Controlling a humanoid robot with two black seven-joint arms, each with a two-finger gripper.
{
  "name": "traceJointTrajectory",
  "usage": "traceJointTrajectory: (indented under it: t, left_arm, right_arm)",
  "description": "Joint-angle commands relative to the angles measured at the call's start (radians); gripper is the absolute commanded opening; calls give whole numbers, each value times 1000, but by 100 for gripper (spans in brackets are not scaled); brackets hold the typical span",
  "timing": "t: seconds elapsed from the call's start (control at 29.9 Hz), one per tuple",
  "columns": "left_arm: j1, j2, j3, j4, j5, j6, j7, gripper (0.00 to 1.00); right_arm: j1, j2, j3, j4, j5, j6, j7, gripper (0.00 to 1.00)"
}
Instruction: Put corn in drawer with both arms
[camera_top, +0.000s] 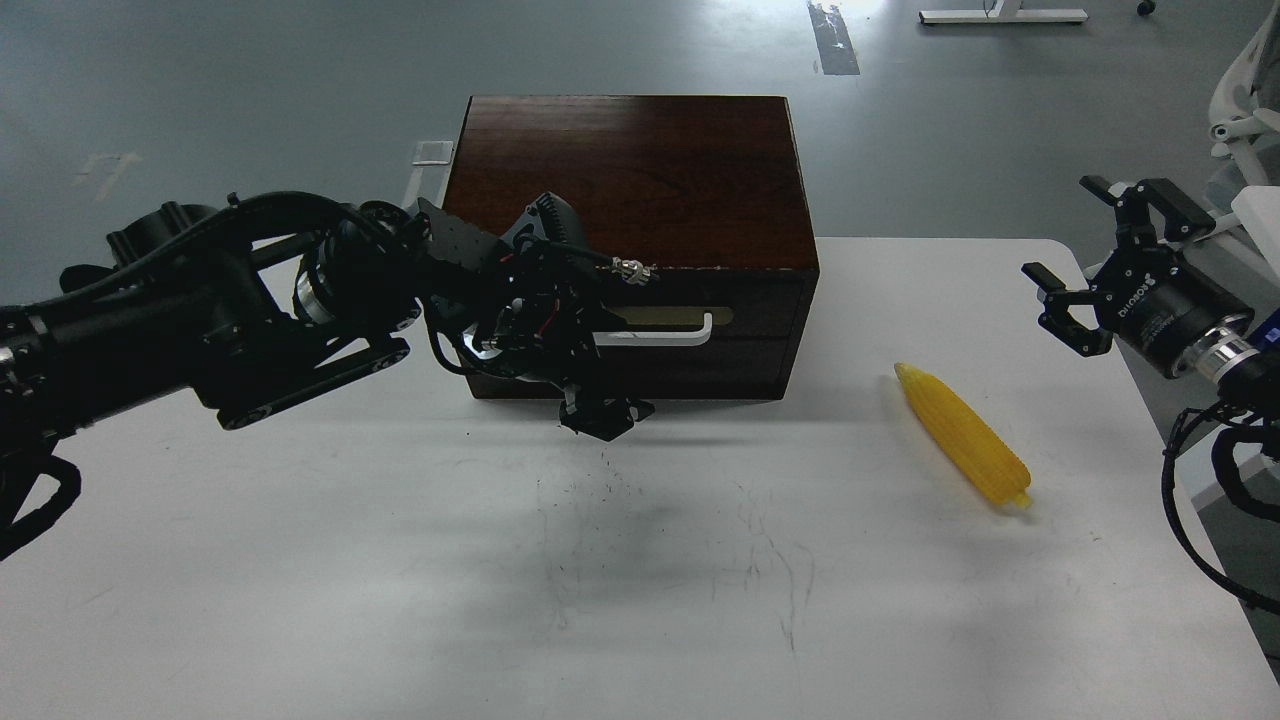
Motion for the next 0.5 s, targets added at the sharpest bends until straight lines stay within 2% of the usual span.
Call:
traceJointTrajectory:
  t: [0.0, 0.47]
  left_arm:
    - [3, 0, -1, -13, -1, 0, 0, 99]
    - [-11, 12, 48, -114, -4, 0, 0, 99]
  right_arm:
    - [0, -3, 0, 1, 0, 0, 0, 100]
    - [0, -8, 1, 1, 0, 0, 0, 100]
